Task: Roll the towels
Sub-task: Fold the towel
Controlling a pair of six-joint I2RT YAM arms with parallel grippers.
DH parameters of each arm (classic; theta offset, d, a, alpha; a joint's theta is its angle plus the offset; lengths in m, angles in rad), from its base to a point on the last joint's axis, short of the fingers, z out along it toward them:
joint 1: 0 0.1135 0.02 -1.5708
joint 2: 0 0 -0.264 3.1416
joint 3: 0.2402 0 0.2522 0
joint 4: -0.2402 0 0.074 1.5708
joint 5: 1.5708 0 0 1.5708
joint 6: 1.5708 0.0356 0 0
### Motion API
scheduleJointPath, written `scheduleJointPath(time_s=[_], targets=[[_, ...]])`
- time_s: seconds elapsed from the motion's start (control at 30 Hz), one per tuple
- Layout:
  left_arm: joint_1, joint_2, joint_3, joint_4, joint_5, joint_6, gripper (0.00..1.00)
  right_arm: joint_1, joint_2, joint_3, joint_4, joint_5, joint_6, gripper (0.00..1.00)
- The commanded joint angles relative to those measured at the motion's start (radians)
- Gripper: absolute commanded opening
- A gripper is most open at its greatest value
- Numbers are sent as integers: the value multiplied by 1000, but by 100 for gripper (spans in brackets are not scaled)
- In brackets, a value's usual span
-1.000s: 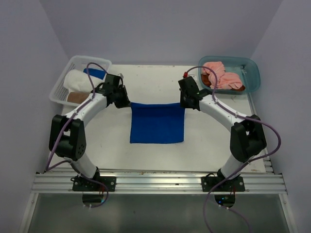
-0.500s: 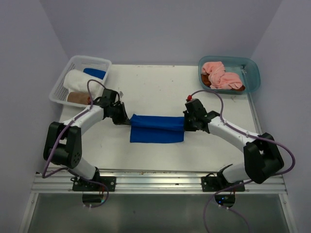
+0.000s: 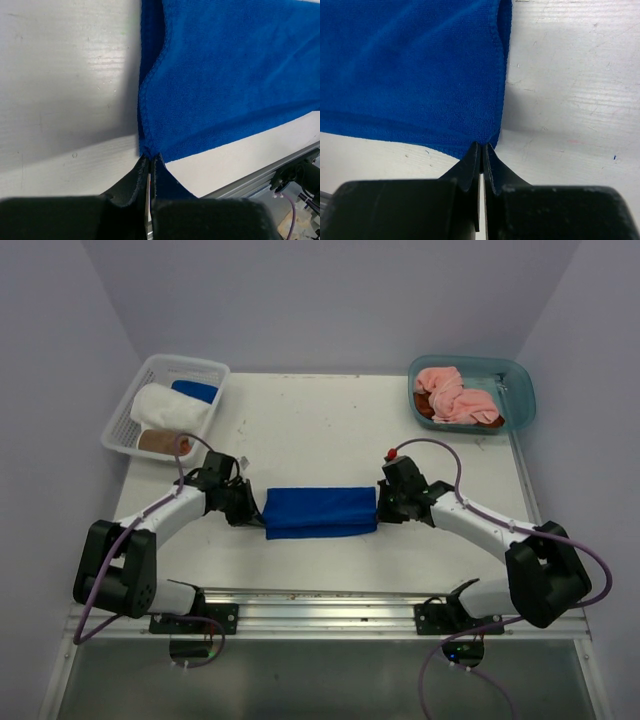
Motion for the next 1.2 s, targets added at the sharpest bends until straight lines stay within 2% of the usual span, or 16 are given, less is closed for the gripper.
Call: scheduleJointPath(time_s=[0.0, 0.67, 1.0, 1.1, 1.13, 1.17], targets=[[18, -34, -30, 37, -46, 4, 0, -12, 5, -13, -20, 72, -4, 0], [-16, -103, -92, 39, -43, -76, 0, -10, 16, -79, 4, 100, 24, 0], [-19, -123, -89, -10, -48, -62, 1, -10, 31, -78, 9, 117, 25, 0], [-19, -127, -86, -53, -35, -36, 21, -10, 22, -63, -9, 114, 8, 4], [-17, -132, -80, -87, -43, -32, 40, -10, 19, -53, -19, 105, 2, 7], [-17, -144, -58, -104, -54, -25, 44, -10, 17, -41, -29, 89, -8, 18]])
